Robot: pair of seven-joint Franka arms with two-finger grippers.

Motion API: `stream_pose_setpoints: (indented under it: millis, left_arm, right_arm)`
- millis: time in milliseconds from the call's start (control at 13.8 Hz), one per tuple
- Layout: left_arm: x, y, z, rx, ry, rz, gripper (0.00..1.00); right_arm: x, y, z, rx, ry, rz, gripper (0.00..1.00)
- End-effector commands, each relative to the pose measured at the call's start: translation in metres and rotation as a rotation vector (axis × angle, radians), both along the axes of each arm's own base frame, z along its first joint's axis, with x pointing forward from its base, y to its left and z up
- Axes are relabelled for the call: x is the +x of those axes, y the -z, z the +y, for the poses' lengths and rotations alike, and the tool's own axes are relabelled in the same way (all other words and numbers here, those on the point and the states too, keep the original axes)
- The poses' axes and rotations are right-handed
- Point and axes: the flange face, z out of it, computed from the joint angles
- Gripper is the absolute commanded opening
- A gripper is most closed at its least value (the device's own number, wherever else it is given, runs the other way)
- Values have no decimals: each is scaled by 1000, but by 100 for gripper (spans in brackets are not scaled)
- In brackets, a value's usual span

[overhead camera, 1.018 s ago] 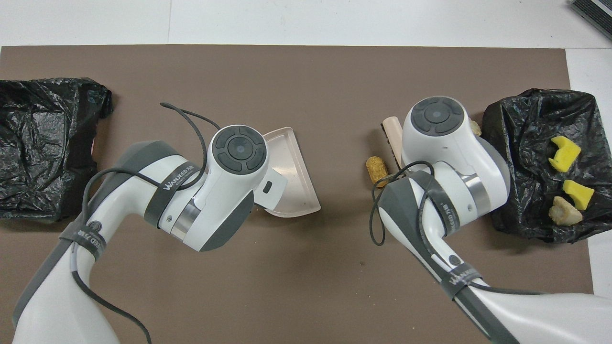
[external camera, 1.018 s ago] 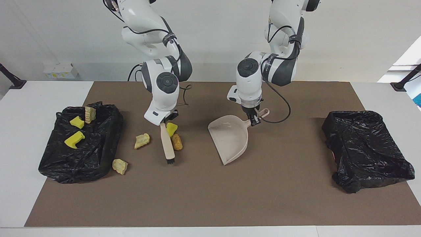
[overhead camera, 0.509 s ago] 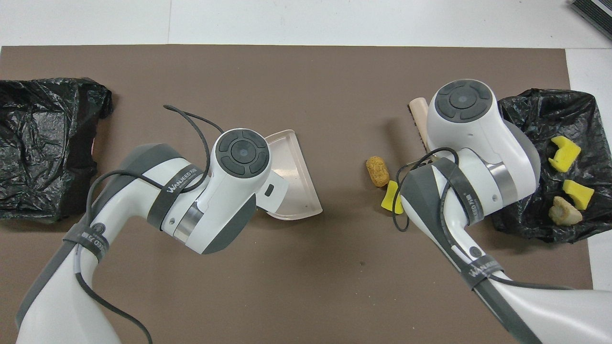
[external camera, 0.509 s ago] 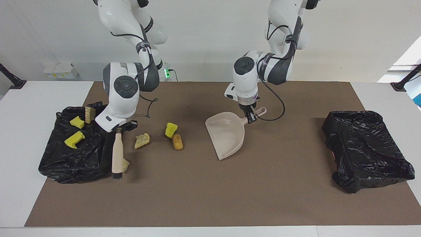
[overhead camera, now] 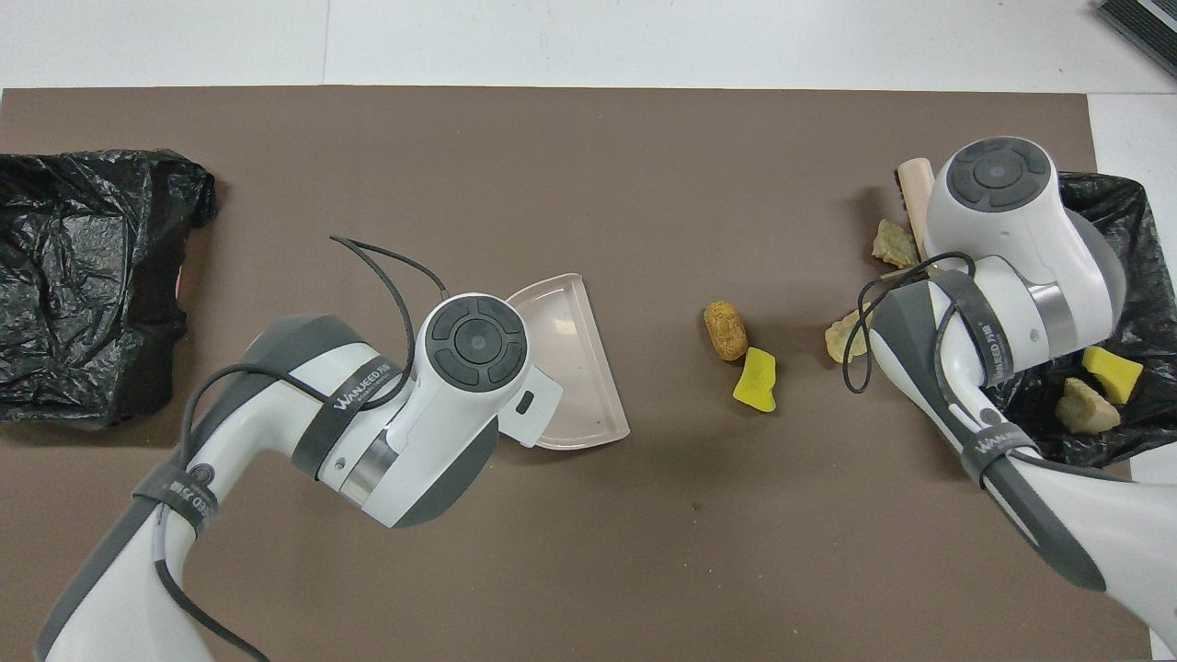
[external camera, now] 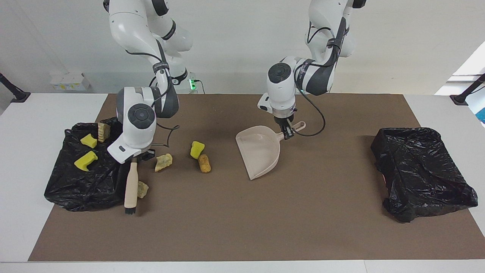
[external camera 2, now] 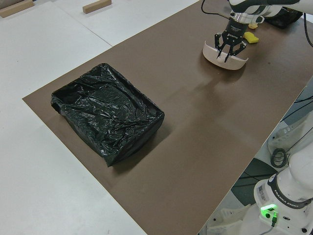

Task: Sweep and dump trash in bin
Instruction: 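Sweep the debris with the right gripper's brush toward the held dustpan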

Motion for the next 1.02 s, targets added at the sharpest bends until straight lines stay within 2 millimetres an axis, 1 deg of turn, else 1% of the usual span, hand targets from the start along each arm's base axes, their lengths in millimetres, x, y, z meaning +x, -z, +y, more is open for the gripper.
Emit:
stream_pose_setpoints:
  millis: [0, 73, 145, 291, 436, 509, 582, 727, 800, 872, 945]
  left_arm:
    - [-15, 0, 5, 15, 32, -5, 0]
    - [-15, 0, 5, 14, 29, -4, 0]
    - [-15, 0, 5, 15, 30, -5, 0]
    - [-15, 0, 5, 15, 30, -5, 0]
    - [-15, 0, 6, 14, 29, -3, 0]
    - [-15, 1, 6, 15, 29, -1, 0]
    - [-15, 1, 7, 14, 28, -2, 0]
    - [-17, 3, 7, 16, 30, 0, 0]
    - [-17, 3, 7, 16, 30, 0, 0]
    - [-16, 3, 8, 15, 29, -1, 0]
    - [-16, 3, 8, 15, 29, -1, 0]
  right_arm:
    - [-6, 16, -1, 4, -3, 8, 0]
    - [-13, 22, 2, 3, -9, 32, 0]
    - [-17, 19, 11, 23, -12, 46, 0]
    - [-25, 22, 27, 104, -18, 110, 0]
    - [-33, 20, 59, 149, -26, 152, 0]
    - [-37, 13, 71, 155, -34, 158, 0]
    - [-43, 7, 87, 189, -32, 180, 0]
    - [-51, -10, 111, 277, -12, 199, 0]
    - [-54, -20, 117, 286, -16, 198, 0]
    - [-53, -32, 117, 282, -16, 196, 0]
    - [-49, -48, 116, 281, -15, 185, 0]
